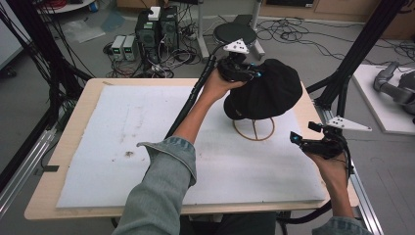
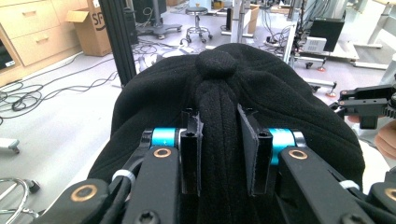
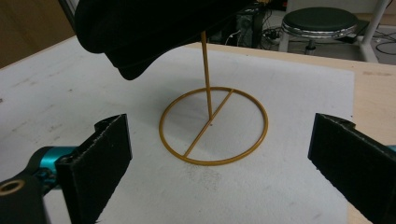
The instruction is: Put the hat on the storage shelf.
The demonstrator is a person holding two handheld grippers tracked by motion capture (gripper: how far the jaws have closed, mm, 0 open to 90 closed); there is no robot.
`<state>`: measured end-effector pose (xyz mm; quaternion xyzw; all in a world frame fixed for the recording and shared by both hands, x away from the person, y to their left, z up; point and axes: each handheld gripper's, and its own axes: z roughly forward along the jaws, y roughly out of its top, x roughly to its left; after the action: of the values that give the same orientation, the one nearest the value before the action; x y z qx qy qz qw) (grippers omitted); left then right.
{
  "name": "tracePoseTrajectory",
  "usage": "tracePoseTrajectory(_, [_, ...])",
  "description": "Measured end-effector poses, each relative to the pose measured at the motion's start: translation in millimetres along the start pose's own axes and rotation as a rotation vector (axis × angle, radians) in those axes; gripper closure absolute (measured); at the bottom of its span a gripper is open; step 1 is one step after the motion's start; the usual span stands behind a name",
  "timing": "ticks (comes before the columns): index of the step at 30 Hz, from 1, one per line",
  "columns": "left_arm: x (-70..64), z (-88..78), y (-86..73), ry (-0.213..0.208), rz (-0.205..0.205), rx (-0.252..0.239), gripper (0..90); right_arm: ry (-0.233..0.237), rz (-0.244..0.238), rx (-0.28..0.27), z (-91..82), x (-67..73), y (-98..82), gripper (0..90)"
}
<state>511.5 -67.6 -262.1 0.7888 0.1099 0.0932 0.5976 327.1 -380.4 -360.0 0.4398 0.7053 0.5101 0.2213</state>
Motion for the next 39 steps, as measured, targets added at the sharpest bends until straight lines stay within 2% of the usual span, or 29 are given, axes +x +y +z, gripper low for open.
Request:
tracePoseTrajectory(7, [0.6,2.1,-2.9,0.008,-0.018,0.026,66.6,0.001,-0.002,0.0,-0.3,0.1,0.1,5.7])
tracePoseTrajectory(13, [1.1,1.8,-3.4,0.012,-0.009,0.035,63.9,0.0,-0.001,0.0,-0.1,0.1,0.2,5.7])
tracePoseTrajectory(24, [0.8,0.2,-5.5,0.021,-0.007,0.021,60.0,-0.001,-0.003,-0.001,0.0,0.1,0.1,5.7])
tracePoseTrajectory(27, [1.9,-1.5,-7.5,0.018,-0.021,0.015,59.4,-0.001,-0.001,0.0,0.4,0.5,0.2,5.7])
tracePoseTrajectory(39, [4.6,-15.5,-8.2,0.029,-0.036,0.006,54.3,-0.002,-0.008,0.001,1.3,0.5,0.2,5.7])
